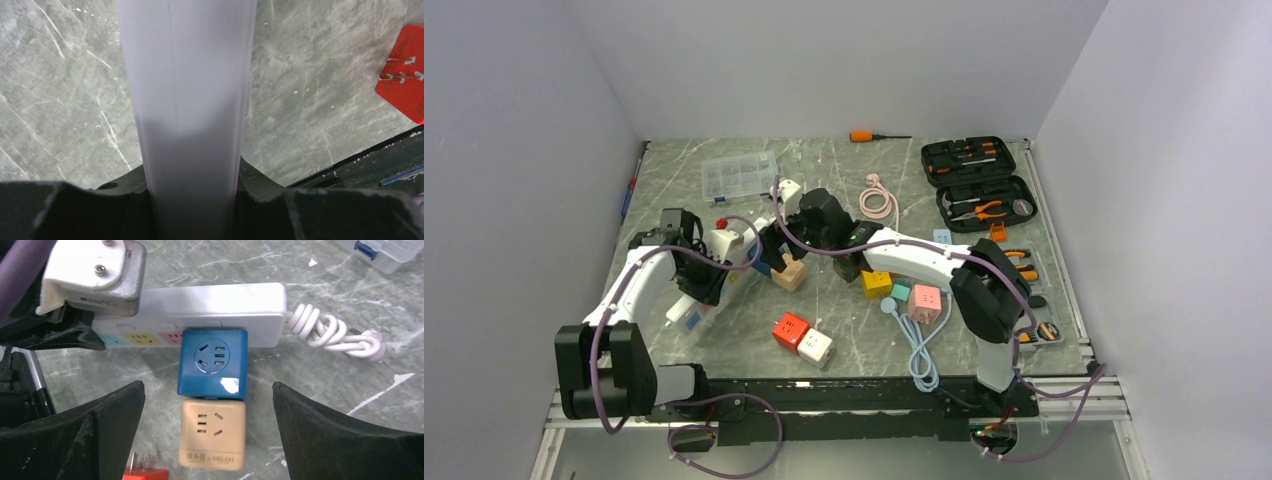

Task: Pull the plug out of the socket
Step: Remove the plug from the socket.

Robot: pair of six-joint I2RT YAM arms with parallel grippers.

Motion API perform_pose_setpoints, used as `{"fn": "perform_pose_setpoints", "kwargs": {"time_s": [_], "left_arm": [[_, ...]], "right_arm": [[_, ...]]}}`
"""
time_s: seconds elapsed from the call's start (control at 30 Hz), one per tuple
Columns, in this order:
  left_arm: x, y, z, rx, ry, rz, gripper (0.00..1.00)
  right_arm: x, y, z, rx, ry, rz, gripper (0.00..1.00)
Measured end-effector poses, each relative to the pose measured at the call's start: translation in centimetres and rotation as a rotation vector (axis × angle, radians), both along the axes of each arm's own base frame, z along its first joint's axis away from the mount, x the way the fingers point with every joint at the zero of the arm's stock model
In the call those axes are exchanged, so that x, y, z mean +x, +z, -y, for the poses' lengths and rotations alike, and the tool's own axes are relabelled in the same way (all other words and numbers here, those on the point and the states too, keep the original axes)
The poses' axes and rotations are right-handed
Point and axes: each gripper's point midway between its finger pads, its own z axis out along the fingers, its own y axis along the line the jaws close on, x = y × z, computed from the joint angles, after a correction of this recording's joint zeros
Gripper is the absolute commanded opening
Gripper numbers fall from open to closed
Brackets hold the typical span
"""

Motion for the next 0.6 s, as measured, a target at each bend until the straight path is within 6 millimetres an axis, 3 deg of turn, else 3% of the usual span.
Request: {"fn": "perform_pose_setpoints", "kwargs": {"time_s": [0.3, 0.47, 0.6], "left_arm": [[-0.5, 0.9, 0.2, 0.0, -0.011, 0.0, 0.0], [-0.2, 2.0, 0.8, -0.014, -0.028, 0.03, 0.0], [-0.3, 2.3, 0.9, -0.022, -0.032, 0.033, 0.0]], "right_arm": [[0.3, -3.9, -1.1, -0.072, 0.012, -0.022, 1.0], [0.2, -4.6, -1.1, -0.081, 0.003, -0.018, 1.0], [-0.6, -5.4, 0.2, -0.084, -0.005, -0.026, 1.0]]}}
